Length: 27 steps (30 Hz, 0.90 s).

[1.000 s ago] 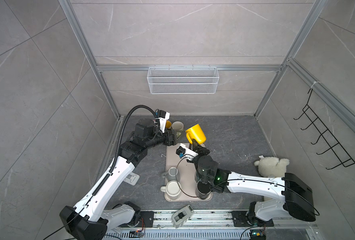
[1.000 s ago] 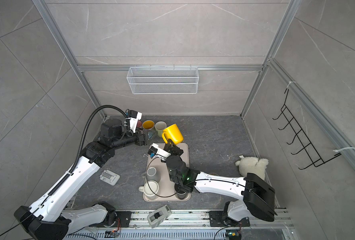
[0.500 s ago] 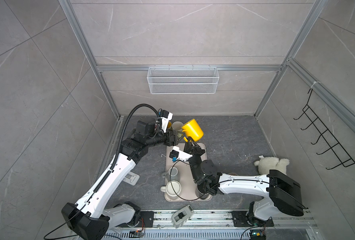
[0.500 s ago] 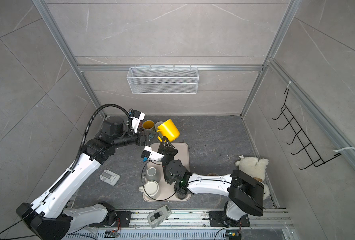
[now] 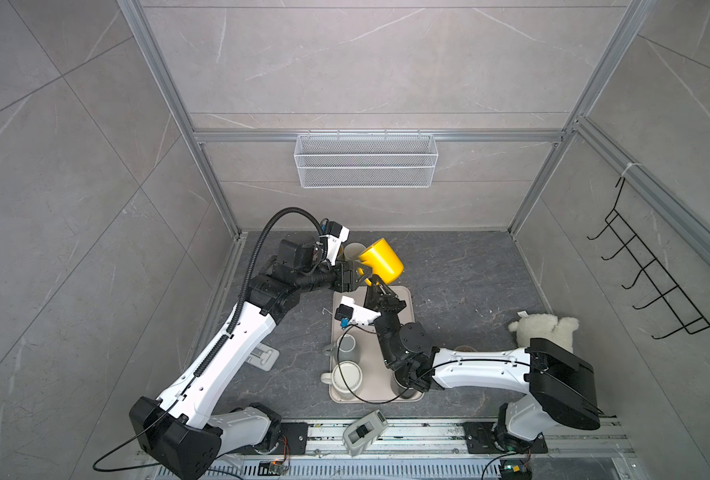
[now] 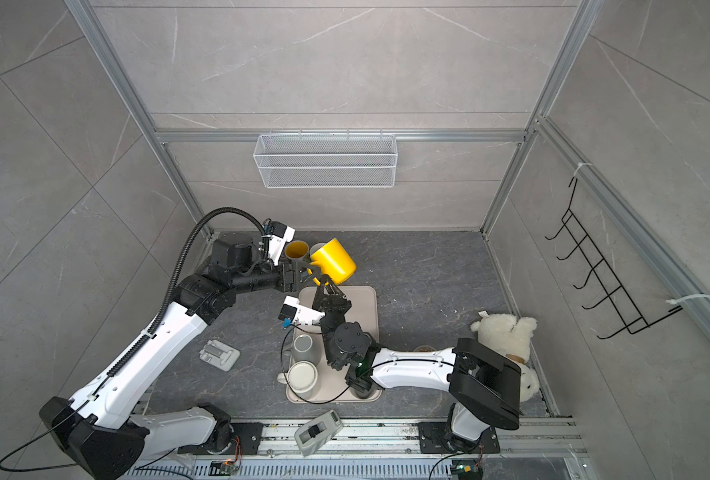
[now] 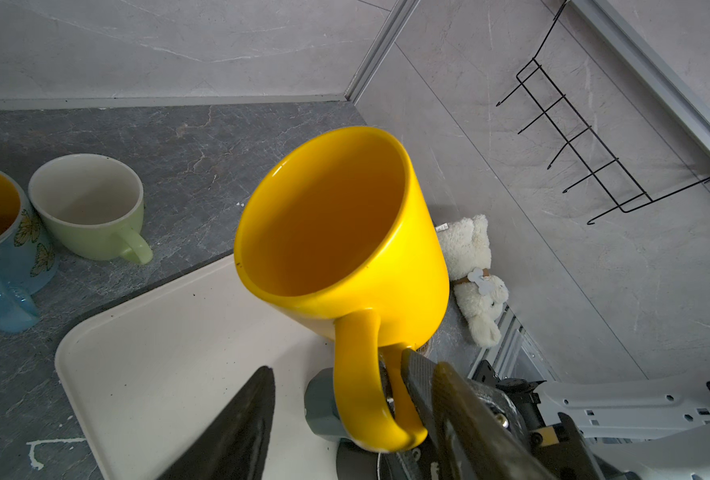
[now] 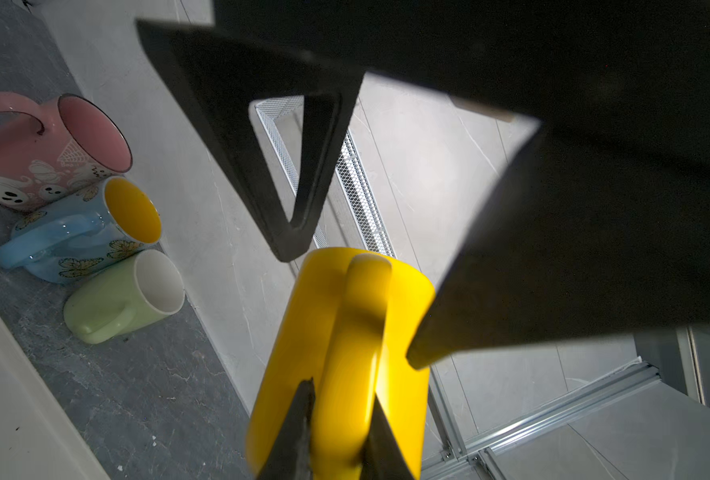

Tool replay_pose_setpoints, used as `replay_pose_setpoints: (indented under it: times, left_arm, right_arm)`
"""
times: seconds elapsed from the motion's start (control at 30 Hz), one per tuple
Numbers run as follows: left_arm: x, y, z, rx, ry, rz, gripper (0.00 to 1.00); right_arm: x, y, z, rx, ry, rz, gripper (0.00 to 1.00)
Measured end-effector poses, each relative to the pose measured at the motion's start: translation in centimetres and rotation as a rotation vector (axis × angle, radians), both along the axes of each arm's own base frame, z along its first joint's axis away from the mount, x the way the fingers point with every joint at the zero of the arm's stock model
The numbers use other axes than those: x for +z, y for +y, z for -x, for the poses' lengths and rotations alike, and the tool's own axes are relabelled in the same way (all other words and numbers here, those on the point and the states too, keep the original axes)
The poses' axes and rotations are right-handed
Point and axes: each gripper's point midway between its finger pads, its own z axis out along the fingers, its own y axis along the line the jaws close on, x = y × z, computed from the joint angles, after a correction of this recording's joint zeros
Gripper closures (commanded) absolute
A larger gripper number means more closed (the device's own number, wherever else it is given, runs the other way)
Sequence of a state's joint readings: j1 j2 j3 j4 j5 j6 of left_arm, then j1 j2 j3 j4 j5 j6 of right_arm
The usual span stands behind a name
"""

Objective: Turn the mug right side up

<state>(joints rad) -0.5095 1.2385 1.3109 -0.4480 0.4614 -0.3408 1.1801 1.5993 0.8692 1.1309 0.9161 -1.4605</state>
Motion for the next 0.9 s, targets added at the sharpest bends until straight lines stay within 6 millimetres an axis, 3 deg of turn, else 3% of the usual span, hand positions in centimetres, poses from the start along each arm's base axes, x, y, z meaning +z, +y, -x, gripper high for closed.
replay_pose_setpoints:
  times: [0.37, 0.7, 0.9]
  left_arm:
    - [-0.6, -0.2, 0.0, -0.008, 0.027, -0.002, 0.52]
    - [-1.1, -0.2, 0.2, -0.012, 0.047, -0.007, 0.54]
    - [-1.5, -0.2, 0.3, -0.012, 0.059, -0.013, 0.58]
  right_arm:
    - [-1.4, 1.2, 0.1, 0.010, -0.010, 0.044, 1.00]
    - [0.1, 1.2, 0.1, 0.007, -0.042, 0.008, 1.00]
    - [-0.5, 1.6, 0.0, 0.003, -0.043, 0.041, 1.00]
